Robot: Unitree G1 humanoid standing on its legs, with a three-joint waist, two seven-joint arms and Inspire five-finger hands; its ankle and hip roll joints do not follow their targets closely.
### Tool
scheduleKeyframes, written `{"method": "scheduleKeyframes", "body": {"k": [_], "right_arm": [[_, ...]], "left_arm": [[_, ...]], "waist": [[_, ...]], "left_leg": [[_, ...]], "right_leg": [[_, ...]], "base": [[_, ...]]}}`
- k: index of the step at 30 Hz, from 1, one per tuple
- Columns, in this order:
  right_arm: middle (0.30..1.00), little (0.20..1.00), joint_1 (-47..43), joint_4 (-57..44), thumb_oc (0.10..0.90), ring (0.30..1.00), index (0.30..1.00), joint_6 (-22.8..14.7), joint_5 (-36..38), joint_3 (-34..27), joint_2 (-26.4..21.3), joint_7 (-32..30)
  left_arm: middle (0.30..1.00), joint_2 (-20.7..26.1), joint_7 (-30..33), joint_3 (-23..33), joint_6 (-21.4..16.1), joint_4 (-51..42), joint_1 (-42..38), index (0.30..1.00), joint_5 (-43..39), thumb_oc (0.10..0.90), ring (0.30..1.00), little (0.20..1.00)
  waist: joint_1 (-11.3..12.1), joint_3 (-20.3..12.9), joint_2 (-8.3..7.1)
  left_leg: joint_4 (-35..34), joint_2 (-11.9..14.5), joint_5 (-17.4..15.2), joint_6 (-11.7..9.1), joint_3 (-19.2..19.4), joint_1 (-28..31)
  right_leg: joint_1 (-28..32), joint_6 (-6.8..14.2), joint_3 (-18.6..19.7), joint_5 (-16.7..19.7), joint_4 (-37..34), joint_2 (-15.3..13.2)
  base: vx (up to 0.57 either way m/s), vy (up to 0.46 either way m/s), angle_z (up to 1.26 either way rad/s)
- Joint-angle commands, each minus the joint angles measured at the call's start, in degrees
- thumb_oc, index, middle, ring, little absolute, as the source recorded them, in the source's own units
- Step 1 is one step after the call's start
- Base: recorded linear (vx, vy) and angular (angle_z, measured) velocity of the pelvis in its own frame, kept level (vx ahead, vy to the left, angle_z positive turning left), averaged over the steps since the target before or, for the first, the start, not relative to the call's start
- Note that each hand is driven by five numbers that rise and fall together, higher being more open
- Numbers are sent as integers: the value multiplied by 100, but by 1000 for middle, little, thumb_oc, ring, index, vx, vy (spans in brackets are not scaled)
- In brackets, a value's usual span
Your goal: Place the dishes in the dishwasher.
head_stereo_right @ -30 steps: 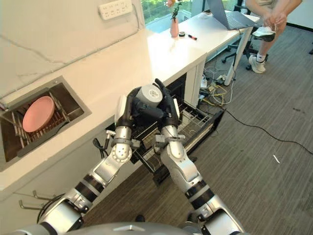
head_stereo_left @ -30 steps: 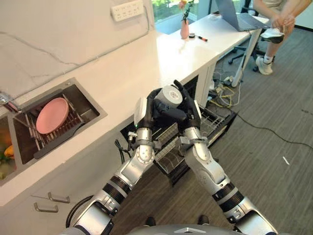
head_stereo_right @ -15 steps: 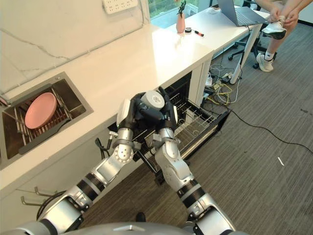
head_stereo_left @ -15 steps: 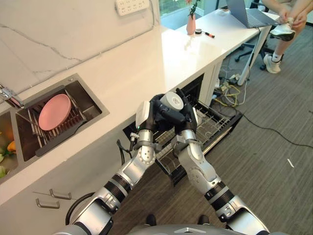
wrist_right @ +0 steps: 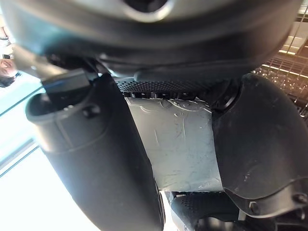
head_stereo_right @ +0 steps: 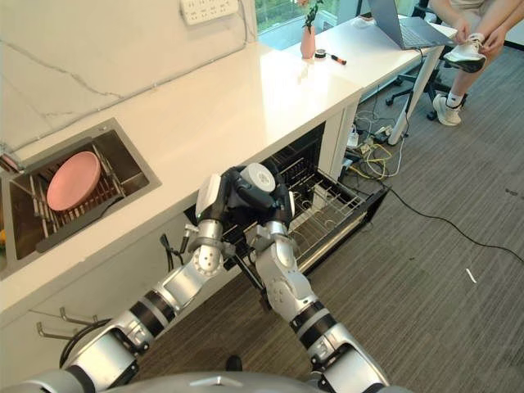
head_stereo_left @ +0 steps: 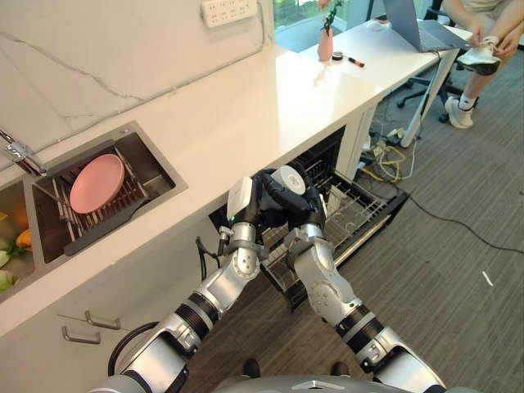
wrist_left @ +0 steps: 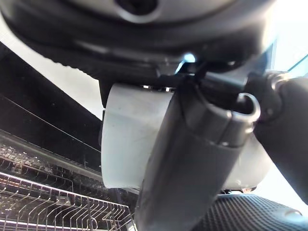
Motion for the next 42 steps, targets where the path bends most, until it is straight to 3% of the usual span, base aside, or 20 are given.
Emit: {"method": "scheduleKeyframes", "body": {"k": [1, 17, 24, 25, 26, 27, 35, 42], "right_arm": [[300, 300, -1001, 166, 400, 300, 300, -208, 255, 130, 1091, 269], [300, 300, -1148, 53, 400, 300, 300, -203, -162, 28, 1012, 20], [300, 300, -1397, -112, 400, 300, 300, -310, -675, -311, 868, -388], [300, 300, -1447, -120, 400, 300, 300, -325, -791, -388, 838, -453], [300, 300, -1447, -120, 400, 300, 300, -325, -791, -388, 838, -453], [300, 300, -1525, -100, 400, 300, 300, -311, -1008, -565, 764, -566], [300, 300, -1740, 407, 400, 300, 300, -106, -1593, -1314, 437, -947], [300, 300, -1894, 708, 400, 300, 300, 139, -2710, -2147, -329, -1145]], "left_arm": [[300, -334, 128, -297, -863, -109, -1713, 300, 137, 400, 300, 300], [300, -332, 46, -354, -900, -183, -1741, 300, 89, 400, 300, 300], [300, -435, -111, -468, -946, -62, -1821, 300, 18, 400, 300, 300], [434, -454, -158, -497, -947, -31, -1850, 434, 26, 489, 434, 434], [434, -454, -158, -497, -947, -31, -1850, 434, 26, 489, 434, 434], [900, -492, -306, -554, -947, 54, -1853, 900, -14, 800, 900, 900], [900, -393, -1139, -775, -791, 144, -1794, 900, 41, 800, 900, 900], [900, 230, -1937, -556, -918, -780, -1282, 900, 4, 800, 900, 900]], "waist": [[134, -117, -518], [128, -188, -470], [113, -222, -444], [110, -227, -441], [110, -227, -441], [100, -244, -433], [134, -241, -376], [308, -189, -373]], "left_leg": [[14, -44, -471, -36, 13, 382], [14, -25, -471, -39, -38, 417], [14, -10, -463, -54, -56, 435], [14, -8, -464, -57, -62, 443], [14, -8, -464, -57, -62, 443], [14, -1, -463, -60, -64, 448], [14, 30, -452, -76, -116, 445], [14, 79, -431, -122, -251, 405]], "right_leg": [[160, 297, 320, -268, 75, -335], [209, 262, 307, -323, 75, -302], [269, 247, 246, -352, 75, -302], [282, 243, 237, -359, 75, -294], [282, 243, 237, -359, 75, -294], [292, 241, 215, -370, 75, -289], [322, 230, 141, -400, 75, -275], [335, 233, -10, -503, 75, -243]], "base": [[0, 0, 0], [0, 0, 0], [0, -2, 2], [4, -5, 7], [1, -5, 17], [-5, -4, 11], [-12, 1, 9], [-5, -10, 12]]}}
